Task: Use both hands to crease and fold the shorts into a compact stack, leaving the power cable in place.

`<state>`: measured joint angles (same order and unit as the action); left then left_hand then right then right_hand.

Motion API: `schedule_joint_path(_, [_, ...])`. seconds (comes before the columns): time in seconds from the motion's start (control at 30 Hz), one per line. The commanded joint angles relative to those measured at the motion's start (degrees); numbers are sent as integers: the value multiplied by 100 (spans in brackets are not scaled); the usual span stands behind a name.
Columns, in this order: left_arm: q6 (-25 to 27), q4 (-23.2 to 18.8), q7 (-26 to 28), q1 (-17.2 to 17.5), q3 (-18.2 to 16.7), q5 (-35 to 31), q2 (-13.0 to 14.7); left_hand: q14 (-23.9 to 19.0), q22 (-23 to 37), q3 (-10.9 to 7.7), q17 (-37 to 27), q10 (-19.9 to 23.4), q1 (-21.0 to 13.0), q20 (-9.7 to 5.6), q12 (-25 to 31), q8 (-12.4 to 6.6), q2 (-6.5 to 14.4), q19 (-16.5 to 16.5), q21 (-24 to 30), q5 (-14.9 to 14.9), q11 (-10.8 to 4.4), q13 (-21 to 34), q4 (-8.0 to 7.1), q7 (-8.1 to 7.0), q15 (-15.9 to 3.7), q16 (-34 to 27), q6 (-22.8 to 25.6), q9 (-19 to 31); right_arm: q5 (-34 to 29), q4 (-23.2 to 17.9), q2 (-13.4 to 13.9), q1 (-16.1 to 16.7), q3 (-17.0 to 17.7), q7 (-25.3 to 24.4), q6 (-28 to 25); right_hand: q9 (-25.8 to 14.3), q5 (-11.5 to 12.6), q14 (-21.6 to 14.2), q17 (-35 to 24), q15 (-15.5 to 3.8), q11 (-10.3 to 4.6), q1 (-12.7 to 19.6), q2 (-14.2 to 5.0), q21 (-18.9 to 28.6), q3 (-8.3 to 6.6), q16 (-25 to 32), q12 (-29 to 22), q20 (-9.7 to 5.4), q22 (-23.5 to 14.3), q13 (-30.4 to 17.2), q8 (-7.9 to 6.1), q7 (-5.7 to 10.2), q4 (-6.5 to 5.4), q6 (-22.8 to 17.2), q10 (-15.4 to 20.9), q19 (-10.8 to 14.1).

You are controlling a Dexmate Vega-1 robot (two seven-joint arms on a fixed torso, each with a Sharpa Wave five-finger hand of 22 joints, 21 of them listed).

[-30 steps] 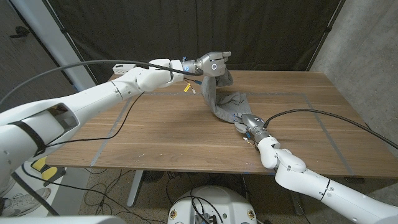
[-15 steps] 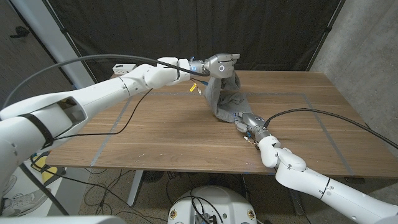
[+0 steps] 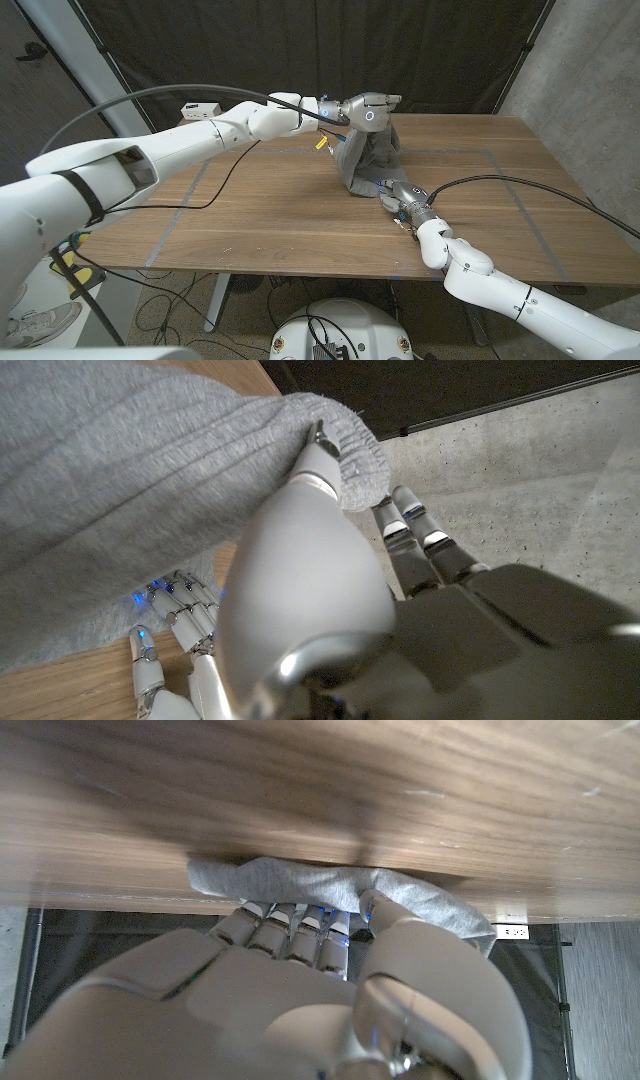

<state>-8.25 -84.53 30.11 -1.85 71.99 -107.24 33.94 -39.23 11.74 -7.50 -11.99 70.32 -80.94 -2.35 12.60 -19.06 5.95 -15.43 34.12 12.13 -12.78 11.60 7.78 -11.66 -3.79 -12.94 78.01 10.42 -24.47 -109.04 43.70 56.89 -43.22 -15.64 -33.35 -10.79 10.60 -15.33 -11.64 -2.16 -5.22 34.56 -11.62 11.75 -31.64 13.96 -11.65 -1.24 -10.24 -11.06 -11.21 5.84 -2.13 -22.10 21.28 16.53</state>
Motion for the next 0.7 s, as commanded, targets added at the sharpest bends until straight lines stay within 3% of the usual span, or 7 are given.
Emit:
schedule_joint_path(0.03, [149,592,331,-296,517,83,-491,23,2,31,-16,46,-86,-140,-25,22,14,24,41,19,-7,28,32,13,-974,-8,58,12,135,-56,57,119,102,-115,2,-23,-19,15,-24,-687,4,64,4,19,-30,-4,21,40,-11,-26,2,24,-8,-7,-13,42])
schedule_joint_path(0.43, [304,1322,893,-428,1021,487,-1078,-21,-1,34,-13,19,-104,-146,-33,64,14,21,55,8,9,29,42,11,-980,-11,8,3,177,-126,153,209,133,-151,-1,-23,-21,10,-13,-664,12,70,32,22,-15,-8,22,57,-10,-26,4,17,17,-9,-10,45])
schedule_joint_path(0.53, [353,1455,1039,-437,1138,595,-1178,-78,-1,28,-5,-29,-106,-138,-30,144,42,20,77,-26,34,41,39,2,-990,-2,-118,-3,193,-166,176,243,149,-156,-27,-22,-21,13,-11,-664,13,71,35,21,-12,-10,23,56,-10,-26,2,21,22,-13,-10,44])
schedule_joint_path(0.7, [427,1511,1025,-462,1311,693,-1233,-99,-5,31,36,-432,-7,-114,-98,462,94,26,149,-66,65,54,5,-11,-995,95,-632,17,156,-233,216,240,121,-109,-94,-22,-20,18,-8,-659,13,73,35,23,-9,-14,26,64,-10,-26,4,20,29,-10,-18,46])
